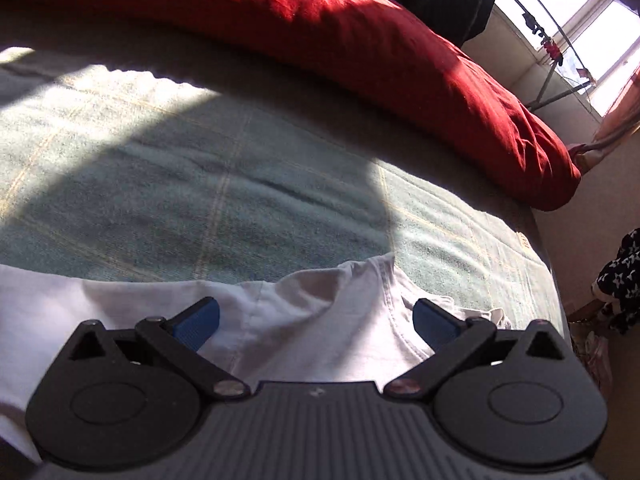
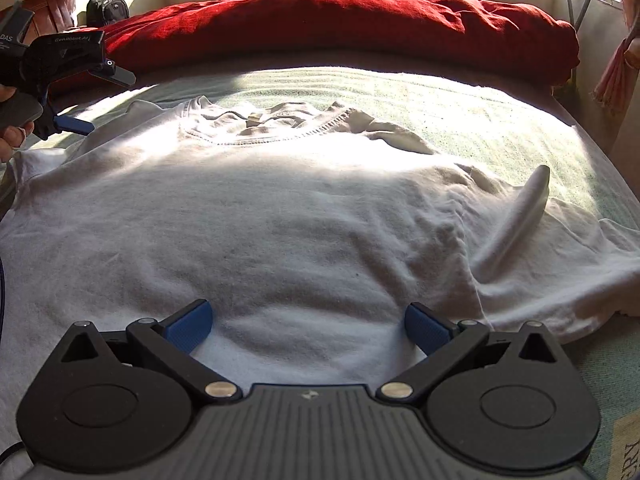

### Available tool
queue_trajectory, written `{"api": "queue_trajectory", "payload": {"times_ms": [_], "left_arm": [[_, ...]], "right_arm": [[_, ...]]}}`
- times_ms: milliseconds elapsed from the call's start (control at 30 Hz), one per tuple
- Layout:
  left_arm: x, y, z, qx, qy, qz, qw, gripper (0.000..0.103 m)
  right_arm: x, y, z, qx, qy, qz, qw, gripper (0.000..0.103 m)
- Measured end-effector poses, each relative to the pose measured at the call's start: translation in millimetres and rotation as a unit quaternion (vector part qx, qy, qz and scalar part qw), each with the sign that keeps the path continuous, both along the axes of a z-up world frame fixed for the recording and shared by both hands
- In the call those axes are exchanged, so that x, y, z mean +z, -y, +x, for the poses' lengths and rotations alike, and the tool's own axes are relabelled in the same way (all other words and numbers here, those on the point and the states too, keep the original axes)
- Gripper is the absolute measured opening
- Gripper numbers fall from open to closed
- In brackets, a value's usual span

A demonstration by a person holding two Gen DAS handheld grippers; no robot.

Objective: Fold clothes

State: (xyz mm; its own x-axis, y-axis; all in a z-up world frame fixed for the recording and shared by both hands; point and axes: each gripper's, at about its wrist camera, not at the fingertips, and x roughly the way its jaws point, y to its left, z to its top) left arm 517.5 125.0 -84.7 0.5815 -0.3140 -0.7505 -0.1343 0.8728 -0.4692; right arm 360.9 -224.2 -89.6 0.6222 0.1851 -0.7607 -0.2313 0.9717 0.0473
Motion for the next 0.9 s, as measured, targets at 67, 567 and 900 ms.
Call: {"api": "queue_trajectory", "payload": {"times_ms": [67,567,900], "left_arm": [[-9,-6,3,0.016,0.007,0.034,0.9993,0.102],[11,-46,-12,-0.012,0.018,0.188,0.9820,0.072],[-4,-25,-33,-0.070,0.017,0.280,0.9572,0.035]], "right_arm": [[-1,0,1,-0.001,0.002,0.000,1.000,0.103],[-3,-1,1,-0.002,0.011,0.001,1.000,0.103],[-2,-1,1,-0.002,0.014,0.001,1.000,0.103]]}}
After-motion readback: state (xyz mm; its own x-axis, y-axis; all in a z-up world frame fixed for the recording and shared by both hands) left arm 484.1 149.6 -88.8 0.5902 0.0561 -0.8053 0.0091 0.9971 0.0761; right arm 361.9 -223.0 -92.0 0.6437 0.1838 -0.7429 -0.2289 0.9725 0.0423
